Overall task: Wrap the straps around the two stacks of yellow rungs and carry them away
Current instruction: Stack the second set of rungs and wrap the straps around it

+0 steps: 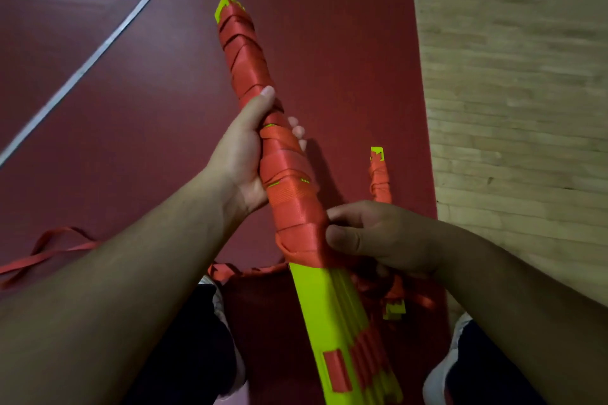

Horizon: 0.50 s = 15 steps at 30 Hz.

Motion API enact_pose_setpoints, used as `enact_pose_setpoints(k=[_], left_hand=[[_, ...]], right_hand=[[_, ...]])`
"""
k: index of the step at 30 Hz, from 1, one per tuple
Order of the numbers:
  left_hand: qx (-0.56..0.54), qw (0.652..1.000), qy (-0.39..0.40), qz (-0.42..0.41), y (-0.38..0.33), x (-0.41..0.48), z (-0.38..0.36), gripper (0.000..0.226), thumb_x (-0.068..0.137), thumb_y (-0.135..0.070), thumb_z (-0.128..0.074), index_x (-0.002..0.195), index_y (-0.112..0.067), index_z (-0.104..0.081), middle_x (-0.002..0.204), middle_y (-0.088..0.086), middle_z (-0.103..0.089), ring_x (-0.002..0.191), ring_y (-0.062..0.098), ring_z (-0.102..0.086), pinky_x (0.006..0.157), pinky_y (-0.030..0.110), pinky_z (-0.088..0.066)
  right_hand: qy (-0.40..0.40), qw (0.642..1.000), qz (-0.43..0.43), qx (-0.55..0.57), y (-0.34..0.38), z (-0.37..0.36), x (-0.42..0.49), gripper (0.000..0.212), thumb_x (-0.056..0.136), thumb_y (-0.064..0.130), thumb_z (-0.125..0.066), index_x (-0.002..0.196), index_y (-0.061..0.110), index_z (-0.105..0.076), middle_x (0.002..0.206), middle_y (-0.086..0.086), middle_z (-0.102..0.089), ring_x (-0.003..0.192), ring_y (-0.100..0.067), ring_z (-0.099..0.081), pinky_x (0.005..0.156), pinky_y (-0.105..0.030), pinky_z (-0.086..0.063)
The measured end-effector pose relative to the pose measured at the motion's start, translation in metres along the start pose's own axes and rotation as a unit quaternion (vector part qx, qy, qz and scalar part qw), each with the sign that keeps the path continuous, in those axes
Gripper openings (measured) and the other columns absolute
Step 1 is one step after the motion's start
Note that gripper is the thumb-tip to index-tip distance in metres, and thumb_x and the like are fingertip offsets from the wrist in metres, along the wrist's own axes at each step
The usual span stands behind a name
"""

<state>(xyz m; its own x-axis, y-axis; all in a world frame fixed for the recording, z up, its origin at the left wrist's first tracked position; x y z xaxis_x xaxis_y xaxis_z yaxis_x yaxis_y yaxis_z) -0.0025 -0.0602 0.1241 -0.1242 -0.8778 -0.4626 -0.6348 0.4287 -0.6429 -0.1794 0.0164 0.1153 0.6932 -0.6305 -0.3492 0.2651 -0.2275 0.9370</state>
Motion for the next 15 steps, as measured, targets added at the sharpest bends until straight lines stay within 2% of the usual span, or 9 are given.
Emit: enact_pose_setpoints(k=[2,3,5,6,8,10,12,13,15], left_hand=[[-0.007,1.0,0.002,-0.011,-0.001,0.0,0.0,0.031,0.095,-0.04,-0.061,0.101,-0.012,-0.051,0.075,0.005,-0.058,0.063,0.014,-0.059,0.058,0.026,-0.055],[-0.008,1.0,-0.003,-0.014,-0.002,0.0,0.0,0.029,0.095,-0.041,-0.06,0.097,-0.013,-0.051,0.075,0.006,-0.057,0.063,0.014,-0.059,0.059,0.026,-0.055],[-0.009,1.0,-0.018,-0.013,-0.004,0.003,0.003,0.03,0.094,-0.043,-0.061,0.092,-0.014,-0.053,0.072,0.006,-0.057,0.062,0.015,-0.059,0.062,0.028,-0.054],[0.0,1.0,-0.029,-0.011,-0.005,0.005,0.006,0.031,0.093,-0.045,-0.062,0.09,-0.016,-0.053,0.071,0.004,-0.056,0.061,0.015,-0.058,0.061,0.029,-0.054],[0.06,0.996,-0.06,-0.002,-0.007,0.01,0.01,0.034,0.089,-0.053,-0.065,0.089,-0.021,-0.055,0.071,0.001,-0.055,0.059,0.015,-0.058,0.06,0.029,-0.055],[0.142,0.986,-0.079,0.025,-0.005,0.012,0.012,0.043,0.085,-0.061,-0.065,0.099,-0.022,-0.058,0.076,0.002,-0.057,0.063,0.019,-0.061,0.065,0.039,-0.06],[0.197,0.975,-0.081,0.059,0.001,0.01,0.01,0.049,0.084,-0.062,-0.066,0.105,-0.019,-0.057,0.077,0.005,-0.057,0.068,0.024,-0.063,0.08,0.055,-0.058],[0.212,0.971,-0.085,0.069,0.005,0.008,0.009,0.046,0.084,-0.059,-0.068,0.103,-0.018,-0.056,0.073,0.005,-0.056,0.064,0.024,-0.062,0.081,0.057,-0.056],[0.219,0.968,-0.1,0.065,0.012,0.006,0.006,0.037,0.084,-0.048,-0.074,0.092,-0.017,-0.055,0.066,0.004,-0.051,0.051,0.02,-0.056,0.067,0.049,-0.06]], right_hand=[[-0.014,0.999,-0.006,0.03,-0.002,-0.002,0.003,0.054,0.074,0.064,-0.059,0.101,0.017,-0.064,0.074,-0.007,-0.065,0.054,-0.016,-0.061,0.044,-0.025,-0.048],[-0.027,0.999,-0.007,0.036,-0.006,-0.002,0.004,0.068,0.074,0.066,-0.063,0.104,0.006,-0.06,0.082,-0.018,-0.069,0.065,-0.034,-0.068,0.054,-0.039,-0.056],[-0.044,0.997,-0.012,0.064,-0.013,-0.004,0.007,0.092,0.072,0.071,-0.07,0.113,-0.009,-0.049,0.107,-0.048,-0.054,0.09,-0.068,-0.055,0.076,-0.074,-0.047],[-0.055,0.996,-0.004,0.077,-0.014,-0.005,0.008,0.092,0.072,0.07,-0.072,0.113,-0.009,-0.049,0.107,-0.051,-0.05,0.091,-0.067,-0.053,0.08,-0.074,-0.043],[-0.082,0.994,0.015,0.074,-0.011,-0.003,0.01,0.081,0.074,0.066,-0.072,0.108,-0.005,-0.057,0.103,-0.049,-0.051,0.09,-0.046,-0.055,0.08,-0.057,-0.041],[-0.1,0.995,0.014,0.02,-0.011,0.003,0.012,0.072,0.078,0.065,-0.069,0.103,-0.002,-0.062,0.102,-0.049,-0.052,0.083,-0.049,-0.06,0.079,-0.059,-0.048],[-0.107,0.992,0.011,-0.067,-0.011,0.004,0.014,0.064,0.081,0.061,-0.065,0.096,-0.001,-0.063,0.09,-0.04,-0.06,0.078,-0.053,-0.063,0.073,-0.063,-0.053],[-0.111,0.987,0.013,-0.111,-0.011,0.001,0.014,0.058,0.082,0.059,-0.063,0.092,0.001,-0.064,0.079,-0.03,-0.063,0.068,-0.044,-0.063,0.067,-0.058,-0.053],[-0.132,0.975,0.018,-0.179,-0.012,-0.007,0.016,0.053,0.081,0.06,-0.059,0.086,0.007,-0.065,0.063,-0.014,-0.055,0.056,-0.019,-0.049,0.058,-0.049,-0.044]])
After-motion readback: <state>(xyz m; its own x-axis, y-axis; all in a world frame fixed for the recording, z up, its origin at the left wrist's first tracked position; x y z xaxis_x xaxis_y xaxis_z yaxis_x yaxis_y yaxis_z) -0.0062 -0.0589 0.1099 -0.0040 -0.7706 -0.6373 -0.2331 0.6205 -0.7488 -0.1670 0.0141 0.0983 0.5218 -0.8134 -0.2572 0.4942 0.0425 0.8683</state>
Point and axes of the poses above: each hand's wrist, its own x-axis towards the middle knuckle, its own z-axis out of the back of the hand, y = z × x, the point moved 1 cm from there along x, towards the middle knuckle
